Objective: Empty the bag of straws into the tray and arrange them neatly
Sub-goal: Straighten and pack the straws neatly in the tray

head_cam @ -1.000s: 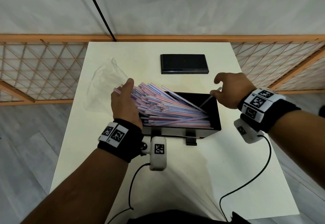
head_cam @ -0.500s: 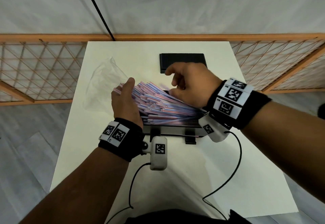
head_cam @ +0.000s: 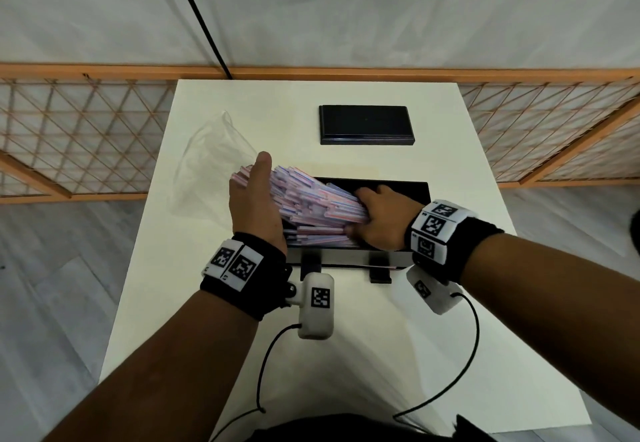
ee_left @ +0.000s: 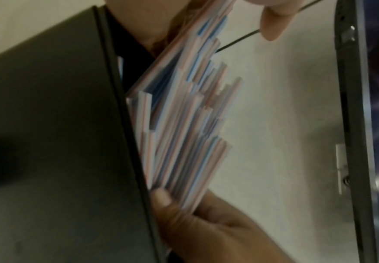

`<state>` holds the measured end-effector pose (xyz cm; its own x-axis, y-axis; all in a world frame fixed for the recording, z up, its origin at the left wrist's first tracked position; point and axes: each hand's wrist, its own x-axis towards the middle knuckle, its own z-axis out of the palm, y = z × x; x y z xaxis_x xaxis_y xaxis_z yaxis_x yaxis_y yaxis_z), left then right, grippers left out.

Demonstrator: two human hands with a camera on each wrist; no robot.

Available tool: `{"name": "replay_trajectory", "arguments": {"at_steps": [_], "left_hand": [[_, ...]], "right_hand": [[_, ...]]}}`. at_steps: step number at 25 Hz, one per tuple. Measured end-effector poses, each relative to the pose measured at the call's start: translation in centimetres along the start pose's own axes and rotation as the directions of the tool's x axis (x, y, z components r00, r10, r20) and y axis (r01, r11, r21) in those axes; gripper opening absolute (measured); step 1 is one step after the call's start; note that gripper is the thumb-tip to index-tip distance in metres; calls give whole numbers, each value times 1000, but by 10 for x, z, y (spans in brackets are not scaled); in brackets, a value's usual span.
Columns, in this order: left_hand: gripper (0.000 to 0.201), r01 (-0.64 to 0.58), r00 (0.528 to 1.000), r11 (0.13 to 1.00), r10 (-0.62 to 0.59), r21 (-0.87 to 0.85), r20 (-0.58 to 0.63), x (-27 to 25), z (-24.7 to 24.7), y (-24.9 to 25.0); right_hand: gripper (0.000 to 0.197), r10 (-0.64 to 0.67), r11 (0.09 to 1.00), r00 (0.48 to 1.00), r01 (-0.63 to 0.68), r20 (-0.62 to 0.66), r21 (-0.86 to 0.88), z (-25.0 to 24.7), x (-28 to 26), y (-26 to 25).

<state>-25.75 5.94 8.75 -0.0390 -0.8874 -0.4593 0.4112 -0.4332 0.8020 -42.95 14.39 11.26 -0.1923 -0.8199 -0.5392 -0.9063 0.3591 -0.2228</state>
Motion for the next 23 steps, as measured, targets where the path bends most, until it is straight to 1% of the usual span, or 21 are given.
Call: {"name": "replay_trajectory", "arguments": {"at_steps": [2, 3, 5, 7, 8, 9, 10, 11, 12, 13, 14, 16, 17, 18, 19, 20, 21, 23], "left_hand": [[116, -28, 999, 991, 31, 133, -26, 3, -2, -3], [123, -49, 998, 982, 55, 180, -30, 5, -4, -5], [122, -62, 997, 974, 68, 217, -22, 7, -7, -3], [120, -44, 998, 979, 52, 197, -38, 5, -9, 2], [118, -32, 998, 982, 40, 189, -39, 3, -11, 4], [114, -16, 999, 984, 22, 177, -31, 0, -12, 4], [108, -3, 1000, 987, 6, 162, -17, -3, -14, 3], [99, 10, 1000, 991, -9, 133, -6, -4, -15, 1], [88, 5, 1000, 997, -5, 78, -1, -7, -16, -1], [80, -4, 1000, 1000, 4, 24, -5, -8, -16, -2], [79, -15, 1000, 1000, 15, -2, -10, -9, -15, -2], [90, -15, 1000, 999, 17, 48, -26, -5, -13, -4], [96, -7, 999, 997, 10, 80, -32, -3, -12, -4], [102, -1, 999, 996, 4, 95, -32, -2, -12, -4], [107, 7, 1000, 996, -4, 93, -28, -1, -12, -5], [111, 14, 1000, 997, -12, 79, -23, 0, -13, -6], [113, 15, 1000, 999, -14, 51, -20, 0, -14, -5], [113, 17, 1000, 1000, -17, 2, 9, -2, -14, -3]], "right_hand": [[59, -36, 999, 998, 36, -45, -1, 2, 3, -7], [59, -49, 999, 996, 49, -81, -8, 2, 3, -10], [63, -46, 999, 988, 42, -146, -31, -1, 2, -15], [72, -29, 999, 980, 19, -198, -51, -7, -5, -16], [74, -31, 999, 968, 21, -248, -44, -9, -11, -14], [73, -40, 999, 954, 32, -299, -34, -10, -17, -12], [66, -63, 998, 944, 59, -324, -22, -10, -24, -9], [57, -93, 996, 949, 92, -301, -16, -8, -29, -6], [51, -130, 991, 961, 132, -246, -5, -3, -33, -4], [51, -154, 988, 972, 156, -178, -3, 4, -34, -2], [57, -189, 982, 973, 189, -133, -7, 12, -34, -1], [75, -237, 971, 967, 234, -90, -40, 23, -29, 1], [74, -238, 971, 968, 236, -75, -33, 25, -26, 0], [66, -233, 972, 970, 232, -68, -23, 25, -23, 0], [55, -204, 979, 978, 202, -54, -35, 23, -21, 0], [49, -173, 983, 984, 171, -38, -61, 22, -19, 2], [51, -130, 988, 992, 129, -2, -84, 19, -18, 2], [53, -95, 992, 994, 99, 50, -81, 17, -16, -1]]}}
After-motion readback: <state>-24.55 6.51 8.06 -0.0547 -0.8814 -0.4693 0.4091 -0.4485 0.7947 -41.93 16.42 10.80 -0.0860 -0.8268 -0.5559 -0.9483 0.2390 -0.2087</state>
